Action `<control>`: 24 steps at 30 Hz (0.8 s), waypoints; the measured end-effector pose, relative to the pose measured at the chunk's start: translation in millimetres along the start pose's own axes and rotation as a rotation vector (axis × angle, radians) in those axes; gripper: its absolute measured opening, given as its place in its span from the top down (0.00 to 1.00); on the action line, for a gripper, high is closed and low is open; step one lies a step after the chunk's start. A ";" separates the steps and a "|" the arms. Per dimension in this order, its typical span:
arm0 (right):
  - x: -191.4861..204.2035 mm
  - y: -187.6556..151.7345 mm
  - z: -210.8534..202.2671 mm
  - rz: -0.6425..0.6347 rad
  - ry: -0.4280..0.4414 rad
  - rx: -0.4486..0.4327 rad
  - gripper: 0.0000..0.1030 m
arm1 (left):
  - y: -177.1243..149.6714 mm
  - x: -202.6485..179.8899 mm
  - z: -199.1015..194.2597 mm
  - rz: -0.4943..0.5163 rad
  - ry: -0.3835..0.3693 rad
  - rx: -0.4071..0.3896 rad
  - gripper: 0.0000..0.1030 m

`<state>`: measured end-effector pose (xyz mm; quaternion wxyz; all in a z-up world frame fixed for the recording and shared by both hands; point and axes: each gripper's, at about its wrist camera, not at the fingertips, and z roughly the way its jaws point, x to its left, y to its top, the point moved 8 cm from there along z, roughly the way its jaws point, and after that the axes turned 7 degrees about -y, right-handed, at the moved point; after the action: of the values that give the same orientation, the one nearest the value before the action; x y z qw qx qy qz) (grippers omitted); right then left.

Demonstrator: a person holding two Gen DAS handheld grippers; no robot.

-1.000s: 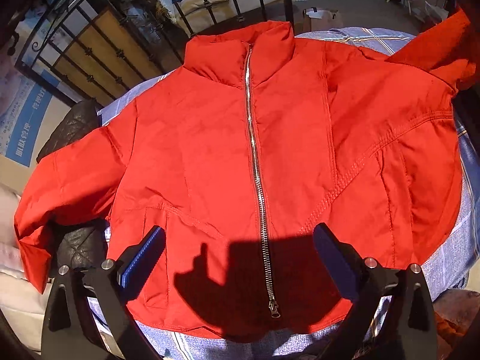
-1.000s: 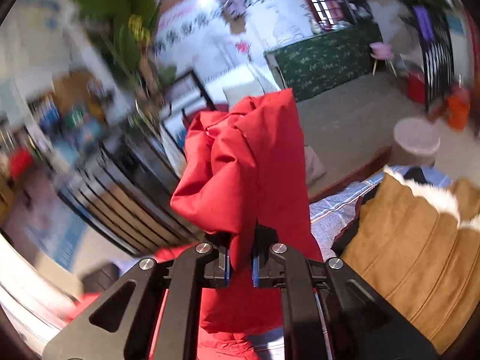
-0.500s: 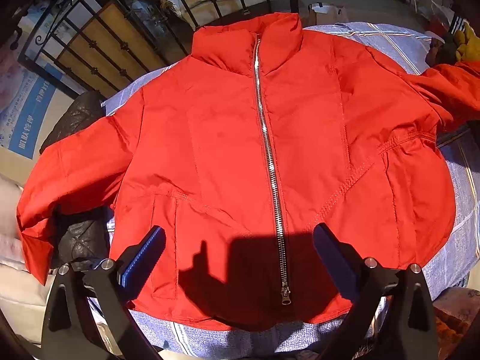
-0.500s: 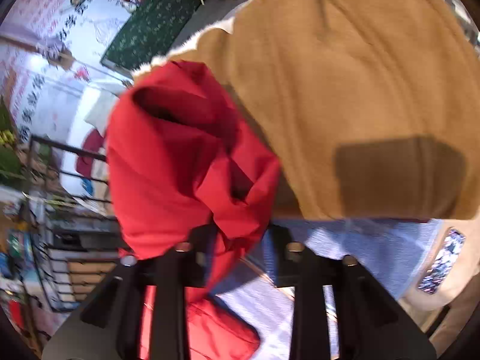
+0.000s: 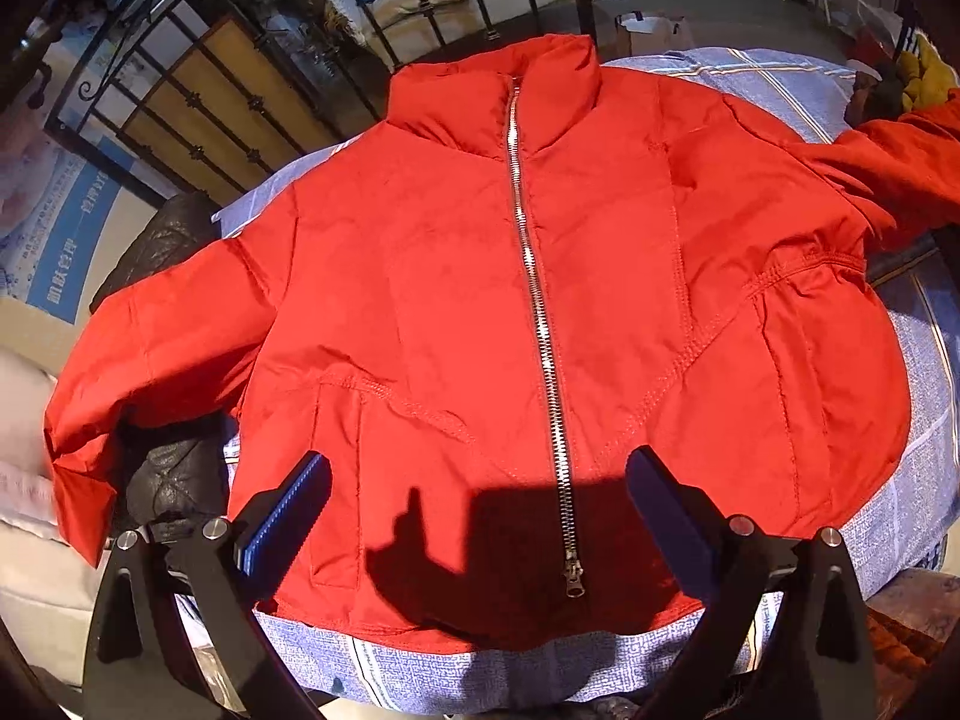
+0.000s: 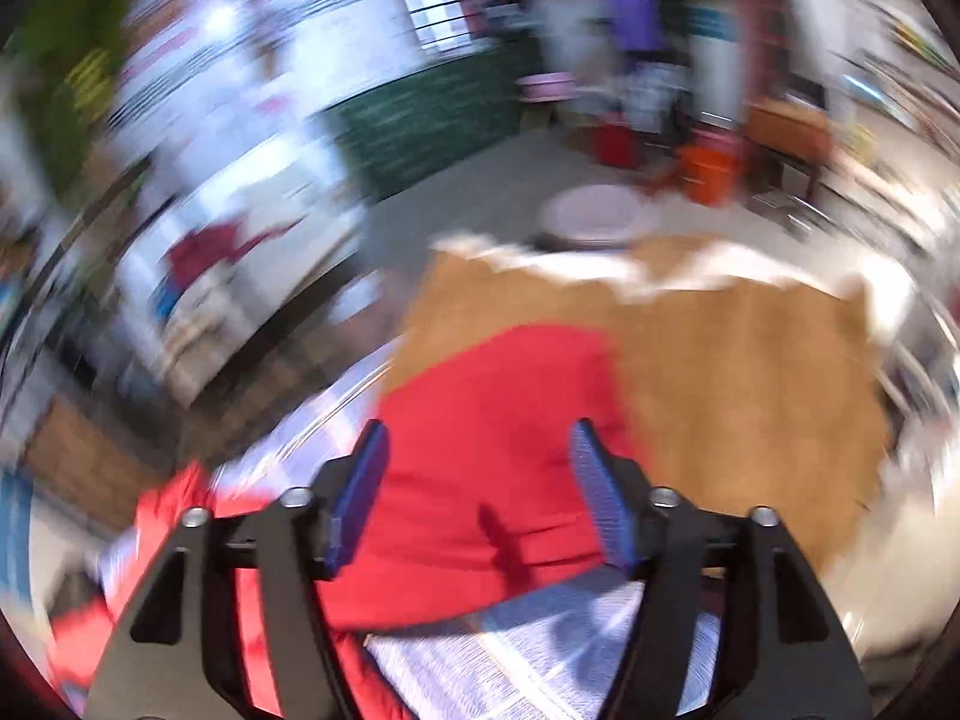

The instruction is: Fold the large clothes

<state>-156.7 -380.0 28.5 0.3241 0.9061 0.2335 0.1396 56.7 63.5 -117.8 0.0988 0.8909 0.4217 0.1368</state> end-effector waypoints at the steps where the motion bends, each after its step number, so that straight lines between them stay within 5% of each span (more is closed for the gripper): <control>1: 25.5 -13.9 6.4 -0.064 0.050 0.042 0.33 | -1.6 7.8 -1.2 -0.019 0.016 -0.007 0.06; 9: 163.3 -117.9 40.9 -0.227 0.311 0.383 0.33 | -43.4 154.4 -6.4 -0.375 0.199 -0.003 0.06; 12: 197.0 -153.2 24.0 -0.308 0.347 0.402 0.33 | -79.7 236.3 -11.7 -0.568 0.288 0.011 0.06; 17: 210.6 -160.6 19.0 -0.340 0.336 0.411 0.33 | -158.1 374.4 -20.1 -0.823 0.492 0.015 0.07; 19: 203.9 -160.7 20.5 -0.340 0.314 0.415 0.33 | -184.1 418.8 -17.5 -0.862 0.537 0.037 0.17; 24: 193.7 -156.7 23.8 -0.361 0.261 0.419 0.33 | -182.8 459.4 -8.4 -0.867 0.439 -0.008 0.50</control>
<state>-34.2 -186.2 -72.0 0.1169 0.8715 0.4541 0.1436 200.3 535.8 -89.4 0.0588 0.5828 0.7645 0.2692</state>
